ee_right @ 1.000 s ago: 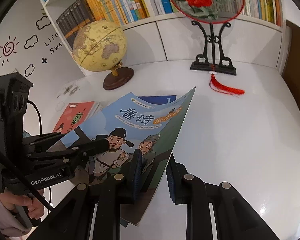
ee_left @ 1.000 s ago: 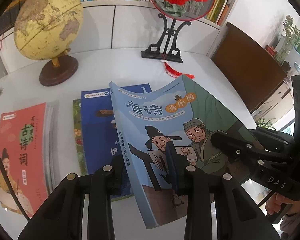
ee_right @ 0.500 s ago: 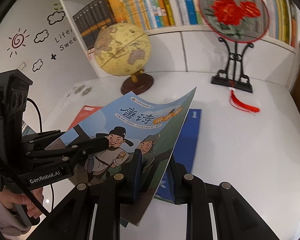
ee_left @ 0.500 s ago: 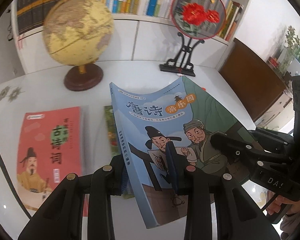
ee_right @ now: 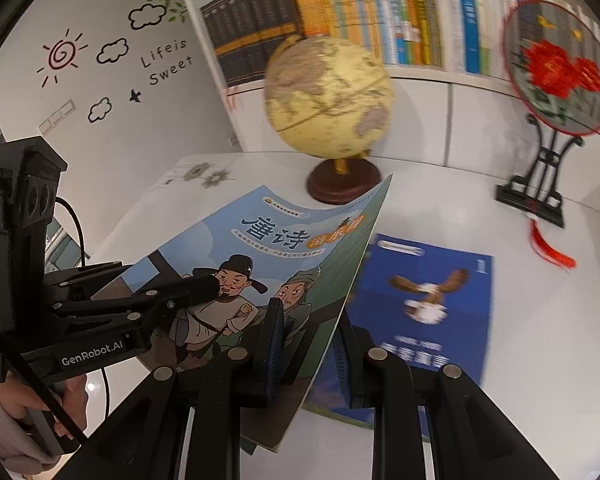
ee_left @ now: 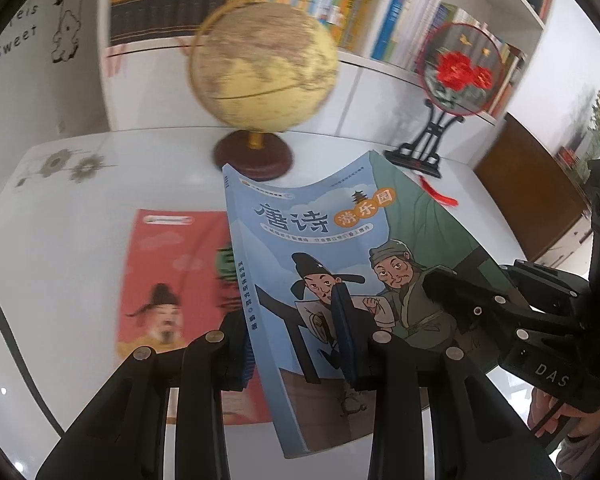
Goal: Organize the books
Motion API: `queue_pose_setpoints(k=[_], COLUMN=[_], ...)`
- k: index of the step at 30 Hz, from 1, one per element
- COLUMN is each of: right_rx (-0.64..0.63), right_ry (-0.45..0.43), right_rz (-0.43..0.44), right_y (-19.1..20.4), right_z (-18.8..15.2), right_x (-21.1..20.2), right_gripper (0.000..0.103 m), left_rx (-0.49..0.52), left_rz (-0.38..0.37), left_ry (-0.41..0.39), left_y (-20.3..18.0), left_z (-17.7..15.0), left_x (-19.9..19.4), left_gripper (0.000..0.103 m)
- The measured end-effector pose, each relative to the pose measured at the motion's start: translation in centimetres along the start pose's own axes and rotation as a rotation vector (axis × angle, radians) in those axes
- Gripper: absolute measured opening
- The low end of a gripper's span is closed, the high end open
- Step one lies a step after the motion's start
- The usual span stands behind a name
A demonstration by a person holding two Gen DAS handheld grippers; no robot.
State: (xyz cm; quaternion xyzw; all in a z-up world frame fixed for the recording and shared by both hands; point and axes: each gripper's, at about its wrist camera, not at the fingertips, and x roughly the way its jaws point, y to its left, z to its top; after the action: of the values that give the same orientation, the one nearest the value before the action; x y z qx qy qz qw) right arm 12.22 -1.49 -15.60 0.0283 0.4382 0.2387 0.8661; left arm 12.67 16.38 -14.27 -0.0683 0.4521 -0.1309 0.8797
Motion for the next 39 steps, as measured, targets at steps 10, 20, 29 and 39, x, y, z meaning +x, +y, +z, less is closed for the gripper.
queue_pose_setpoints(k=[10,20,29,39], right_rx=[-0.023,-0.004,0.061,0.141], right_ry=[0.013,0.036,0.081,0.17], right_rz=[0.032,0.051,0.043,0.001], right_y=[5.5,7.2,6.7,5.7], right_z=[1.1,0.9,-0.5,-1.3], right_x=[4.5,7.2,9.5,11.4], right_gripper=[0.023,0.023,0.024,0.026], left_rx=[-0.03,-0.061,-0.067,-0.041], left_rz=[0.039,0.045,0.049,0.133], left_ry=[0.015,0.056,0.129,0.179], left_y=[6.0,8.8,10.1,11.4], left_z=[-0.3,-1.1,-2.1,-2.5], left_x=[-0.4,0.5,2.8,3.6], left_gripper=[0.03,0.03,0.03,0.037])
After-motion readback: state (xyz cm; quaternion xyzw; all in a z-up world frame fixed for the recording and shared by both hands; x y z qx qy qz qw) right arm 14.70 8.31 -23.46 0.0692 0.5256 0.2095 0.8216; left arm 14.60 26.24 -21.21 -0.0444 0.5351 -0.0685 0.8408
